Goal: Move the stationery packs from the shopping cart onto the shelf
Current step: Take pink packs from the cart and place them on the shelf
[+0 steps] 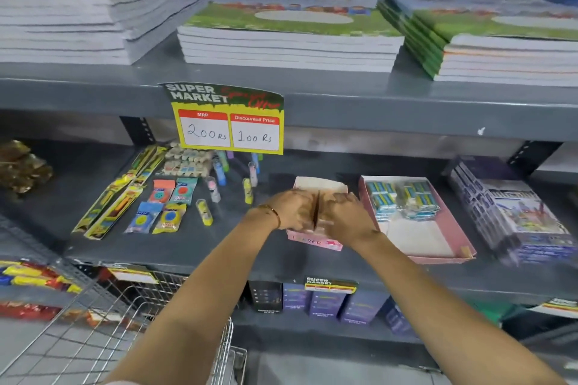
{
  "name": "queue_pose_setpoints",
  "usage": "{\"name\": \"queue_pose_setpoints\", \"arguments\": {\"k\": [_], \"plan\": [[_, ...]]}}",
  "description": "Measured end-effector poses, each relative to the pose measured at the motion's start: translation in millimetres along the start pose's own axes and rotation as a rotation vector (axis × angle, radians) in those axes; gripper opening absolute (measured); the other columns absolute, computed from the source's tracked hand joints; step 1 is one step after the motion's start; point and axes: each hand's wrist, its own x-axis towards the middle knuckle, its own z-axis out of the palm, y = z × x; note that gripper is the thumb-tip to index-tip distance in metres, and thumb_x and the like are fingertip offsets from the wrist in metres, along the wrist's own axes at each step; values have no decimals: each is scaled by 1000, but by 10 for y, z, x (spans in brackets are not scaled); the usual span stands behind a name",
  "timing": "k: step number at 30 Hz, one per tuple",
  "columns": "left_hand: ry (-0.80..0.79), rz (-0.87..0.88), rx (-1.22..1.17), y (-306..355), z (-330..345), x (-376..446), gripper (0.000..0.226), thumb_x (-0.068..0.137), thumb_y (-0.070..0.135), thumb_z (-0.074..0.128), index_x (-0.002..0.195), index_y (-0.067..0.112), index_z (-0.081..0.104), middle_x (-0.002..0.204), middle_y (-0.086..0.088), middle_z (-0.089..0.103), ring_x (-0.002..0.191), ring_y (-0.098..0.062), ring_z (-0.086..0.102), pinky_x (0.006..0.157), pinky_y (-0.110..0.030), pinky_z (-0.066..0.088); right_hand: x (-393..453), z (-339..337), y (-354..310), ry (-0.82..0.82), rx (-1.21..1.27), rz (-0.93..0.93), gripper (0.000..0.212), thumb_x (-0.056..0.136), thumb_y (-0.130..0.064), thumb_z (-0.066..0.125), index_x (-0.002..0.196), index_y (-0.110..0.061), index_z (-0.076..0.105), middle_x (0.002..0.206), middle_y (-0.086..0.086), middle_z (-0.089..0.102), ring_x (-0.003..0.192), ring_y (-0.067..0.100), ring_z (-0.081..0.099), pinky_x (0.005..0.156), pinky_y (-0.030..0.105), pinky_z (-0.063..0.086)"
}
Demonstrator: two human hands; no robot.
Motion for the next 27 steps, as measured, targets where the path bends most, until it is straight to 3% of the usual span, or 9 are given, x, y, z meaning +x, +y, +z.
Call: {"name": "queue_pose_setpoints", "arguments": {"k": [3,9,13,19,27], "plan": [[61,-17,44,-50,80,-87,49,85,18,66,132,19,53,142,-2,52,127,-26,51,103,-34,44,-55,43,28,17,11,19,28,85,-10,52,109,-13,66,110,12,71,102,29,63,101,33,42],[149,-51,20,-69,201,-132,44,89,4,58,129,21,57,141,-5,54,125,-29,54,106,-38,44,-128,105,35,44,-16,46,45,88,6,46,123,-16,61,126,8,64,117,28,55,112,33,33],[166,-90,42,-64,266,-41,38,87,2,58,122,16,62,127,-14,64,114,-34,61,98,-43,52,-119,153,23,70,8,68,38,90,1,48,122,-13,61,123,11,65,116,28,56,106,34,41],[159,-108,105,-88,318,9,37,87,-2,53,120,13,61,121,-17,65,107,-37,63,91,-44,55,-133,138,5,98,24,55,38,91,-1,49,125,-14,59,125,8,64,116,25,56,110,29,34],[186,-129,141,-23,367,-27,32,92,1,46,120,8,57,117,-19,65,103,-37,64,86,-41,55,-129,133,-29,97,64,87,35,90,-3,52,123,-13,60,122,11,66,113,28,58,104,33,43]]}}
